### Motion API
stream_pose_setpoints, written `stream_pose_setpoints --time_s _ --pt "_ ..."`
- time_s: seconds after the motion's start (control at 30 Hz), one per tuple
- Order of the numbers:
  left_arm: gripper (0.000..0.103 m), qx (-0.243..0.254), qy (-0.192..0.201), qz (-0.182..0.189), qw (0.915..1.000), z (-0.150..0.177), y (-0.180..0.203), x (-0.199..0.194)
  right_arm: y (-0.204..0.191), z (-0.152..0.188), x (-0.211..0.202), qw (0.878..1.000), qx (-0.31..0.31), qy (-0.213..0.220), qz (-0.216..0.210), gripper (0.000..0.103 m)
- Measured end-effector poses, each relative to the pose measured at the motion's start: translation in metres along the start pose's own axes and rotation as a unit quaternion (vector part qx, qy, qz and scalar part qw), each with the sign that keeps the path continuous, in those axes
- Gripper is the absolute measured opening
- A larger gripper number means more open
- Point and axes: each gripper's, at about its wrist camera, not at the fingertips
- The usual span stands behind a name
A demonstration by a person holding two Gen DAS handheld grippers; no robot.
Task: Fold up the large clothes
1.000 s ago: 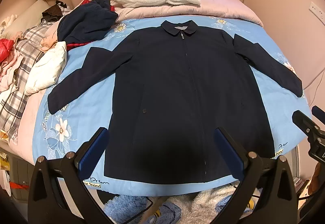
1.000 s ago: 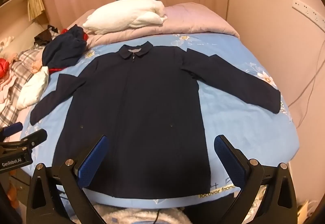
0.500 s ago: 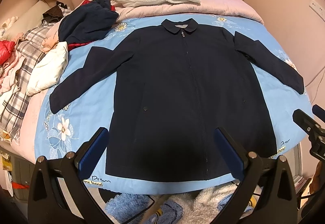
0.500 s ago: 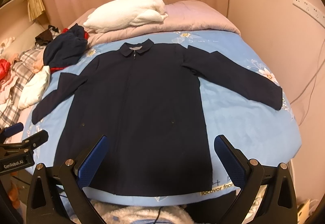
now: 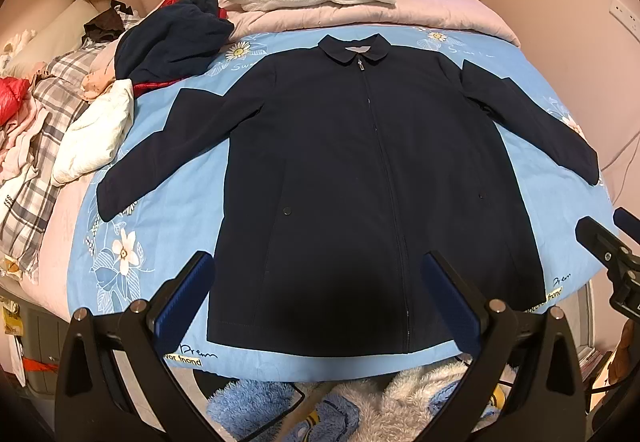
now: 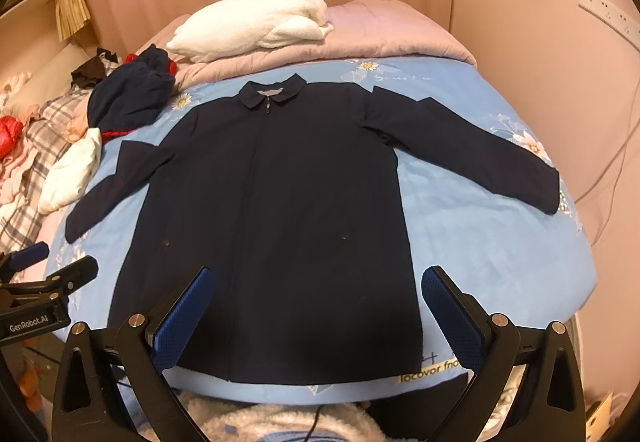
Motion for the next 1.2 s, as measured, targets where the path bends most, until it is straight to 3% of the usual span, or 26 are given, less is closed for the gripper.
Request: stream_pose_setpoints --time_s 1.2 --pt "0.103 0.004 -0.005 0.002 1.0 -0.0024 0.0036 0.0018 -0.003 0.0011 0.0035 1.0 0.0 -0.004 -0.005 0.103"
Point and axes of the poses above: each gripper's, at about its wrist camera, not at the fingertips, and x roughly the way its jaws point, y to its right, z to its underside, and after that the axes turned 11 degrees about -y, right-handed
